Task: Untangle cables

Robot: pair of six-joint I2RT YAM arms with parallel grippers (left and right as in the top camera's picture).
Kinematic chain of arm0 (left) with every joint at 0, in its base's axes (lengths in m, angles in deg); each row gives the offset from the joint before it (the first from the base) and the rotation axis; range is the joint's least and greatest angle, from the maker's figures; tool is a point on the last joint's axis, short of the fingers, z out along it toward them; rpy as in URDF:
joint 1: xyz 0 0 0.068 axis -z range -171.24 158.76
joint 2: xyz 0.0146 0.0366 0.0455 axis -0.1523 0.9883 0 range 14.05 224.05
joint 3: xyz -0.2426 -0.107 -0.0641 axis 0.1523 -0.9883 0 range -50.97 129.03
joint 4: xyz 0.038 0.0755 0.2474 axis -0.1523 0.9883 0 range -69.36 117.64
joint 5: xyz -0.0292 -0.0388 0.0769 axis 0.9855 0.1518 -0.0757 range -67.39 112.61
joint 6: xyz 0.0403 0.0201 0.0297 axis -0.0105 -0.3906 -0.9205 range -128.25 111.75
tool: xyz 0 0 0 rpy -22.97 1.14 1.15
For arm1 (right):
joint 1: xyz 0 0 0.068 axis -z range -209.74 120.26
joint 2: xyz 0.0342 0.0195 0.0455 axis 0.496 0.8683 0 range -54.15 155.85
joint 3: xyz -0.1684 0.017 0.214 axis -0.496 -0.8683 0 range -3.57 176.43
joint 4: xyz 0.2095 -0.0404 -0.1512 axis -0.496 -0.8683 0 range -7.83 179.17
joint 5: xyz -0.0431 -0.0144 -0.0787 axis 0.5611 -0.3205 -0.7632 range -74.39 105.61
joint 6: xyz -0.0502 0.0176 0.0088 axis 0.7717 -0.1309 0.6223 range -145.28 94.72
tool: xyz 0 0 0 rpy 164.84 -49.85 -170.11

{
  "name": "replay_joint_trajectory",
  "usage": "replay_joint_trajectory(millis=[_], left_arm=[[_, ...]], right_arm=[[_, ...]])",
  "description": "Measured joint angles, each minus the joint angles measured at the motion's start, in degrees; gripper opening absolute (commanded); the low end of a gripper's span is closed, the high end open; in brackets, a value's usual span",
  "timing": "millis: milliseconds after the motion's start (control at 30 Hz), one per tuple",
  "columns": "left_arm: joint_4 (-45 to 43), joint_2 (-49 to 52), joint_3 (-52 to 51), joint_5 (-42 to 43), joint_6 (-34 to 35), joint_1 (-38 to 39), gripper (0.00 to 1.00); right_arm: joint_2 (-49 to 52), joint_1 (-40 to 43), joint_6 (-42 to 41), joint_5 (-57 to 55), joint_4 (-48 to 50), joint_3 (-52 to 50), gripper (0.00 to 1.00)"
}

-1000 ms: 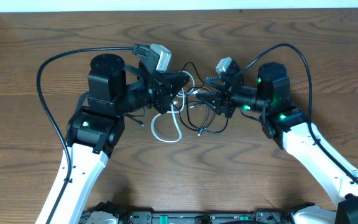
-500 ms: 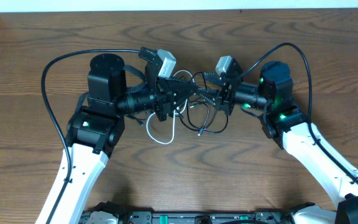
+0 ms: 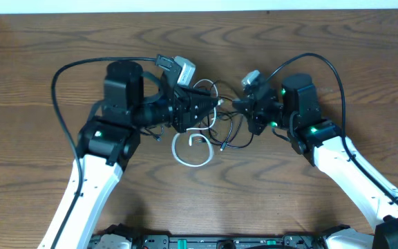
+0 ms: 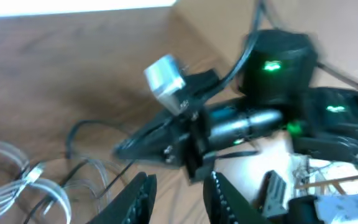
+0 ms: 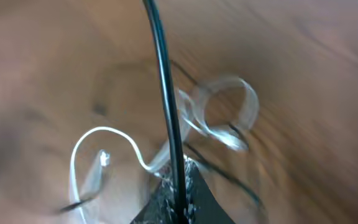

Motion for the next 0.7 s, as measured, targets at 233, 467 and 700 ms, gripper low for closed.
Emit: replay_joint_trajectory(millis=[233, 467, 700], left_arm=[[2.19, 8.02, 0.00, -4.04, 0.00, 0.00, 0.32], [2.23, 17.44, 0.00, -5.09, 0.00, 0.00, 0.35], [2.27, 26.34, 0.00, -9.53, 0.04, 0.00, 0.38]], right_arm=[[0.35, 0.48, -3.72, -22.86, -4.13, -0.02, 0.01], [0.35, 0.52, -6.19, -26.91, -4.13, -0.02, 0.01], [0.35, 0.52, -9.73, -26.91, -4.00, -0.02, 0.01]])
